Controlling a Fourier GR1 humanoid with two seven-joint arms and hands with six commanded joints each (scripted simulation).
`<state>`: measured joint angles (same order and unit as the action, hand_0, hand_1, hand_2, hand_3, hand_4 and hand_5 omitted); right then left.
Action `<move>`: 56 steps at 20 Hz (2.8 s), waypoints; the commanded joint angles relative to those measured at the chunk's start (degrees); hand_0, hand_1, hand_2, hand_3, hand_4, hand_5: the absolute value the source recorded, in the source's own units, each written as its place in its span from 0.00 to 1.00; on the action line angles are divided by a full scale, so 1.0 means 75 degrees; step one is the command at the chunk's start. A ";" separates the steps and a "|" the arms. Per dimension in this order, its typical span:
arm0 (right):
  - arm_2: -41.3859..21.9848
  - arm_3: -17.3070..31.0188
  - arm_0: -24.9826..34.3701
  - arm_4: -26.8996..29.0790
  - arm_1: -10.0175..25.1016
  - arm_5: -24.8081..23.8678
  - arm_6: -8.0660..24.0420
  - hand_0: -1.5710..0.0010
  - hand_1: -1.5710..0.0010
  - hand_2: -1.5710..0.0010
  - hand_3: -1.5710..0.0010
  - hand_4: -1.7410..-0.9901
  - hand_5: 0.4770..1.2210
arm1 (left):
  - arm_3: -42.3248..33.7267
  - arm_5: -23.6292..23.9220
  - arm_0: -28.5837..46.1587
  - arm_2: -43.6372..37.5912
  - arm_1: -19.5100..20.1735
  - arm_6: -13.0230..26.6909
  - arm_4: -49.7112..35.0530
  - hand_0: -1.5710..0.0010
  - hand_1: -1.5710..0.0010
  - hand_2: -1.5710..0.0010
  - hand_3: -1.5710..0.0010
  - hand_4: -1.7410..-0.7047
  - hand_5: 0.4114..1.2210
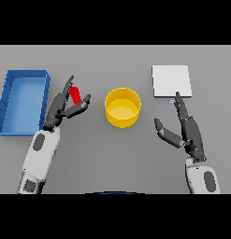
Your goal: Pick up the red beaker and tilt it to pour out 1 green nut into yellow bowl. Pick up the yellow bowl and place it on the metallic measuring scale.
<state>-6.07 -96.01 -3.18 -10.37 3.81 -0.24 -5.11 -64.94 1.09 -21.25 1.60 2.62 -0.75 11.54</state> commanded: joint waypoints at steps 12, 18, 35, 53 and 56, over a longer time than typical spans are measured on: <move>0.0048 -0.0216 -0.0081 0.0023 0.0038 -0.0051 0.0120 1.00 1.00 1.00 1.00 0.67 0.23 | 0.1848 0.0370 -0.0991 -0.0819 -0.0469 -0.1469 -0.0515 0.87 0.85 0.82 0.84 0.33 0.46; 0.0087 -0.0204 -0.0129 0.0014 0.0090 -0.0052 0.0122 1.00 1.00 1.00 1.00 0.67 0.23 | 0.2128 0.1009 -0.1226 -0.0605 -0.0453 -0.1508 0.0077 0.27 0.26 0.24 0.29 0.12 0.86; 0.0015 -0.0132 -0.0184 -0.0181 0.0119 -0.0104 -0.0398 1.00 1.00 1.00 1.00 0.69 0.24 | 0.0780 0.0151 -0.1476 -0.0362 0.0003 -0.0860 -0.0658 0.01 0.01 0.01 0.01 0.02 0.89; -0.0031 -0.0216 -0.0056 -0.0200 0.0090 -0.0061 0.0108 1.00 1.00 1.00 1.00 0.74 0.26 | 0.1198 -0.1027 -0.3518 0.3008 0.1613 0.0646 0.3526 0.00 0.00 0.00 0.00 0.00 0.95; -0.0066 -0.0150 -0.0099 -0.0217 0.0026 -0.0061 0.0182 1.00 1.00 1.00 1.00 0.73 0.27 | 0.1391 -0.1572 -0.3930 0.3693 0.1620 0.0858 0.4230 0.00 0.00 0.00 0.00 0.05 0.98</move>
<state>-6.57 -97.14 -3.90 -11.99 3.99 -0.71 -3.56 -54.51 -10.70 -50.73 29.28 14.75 5.74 43.33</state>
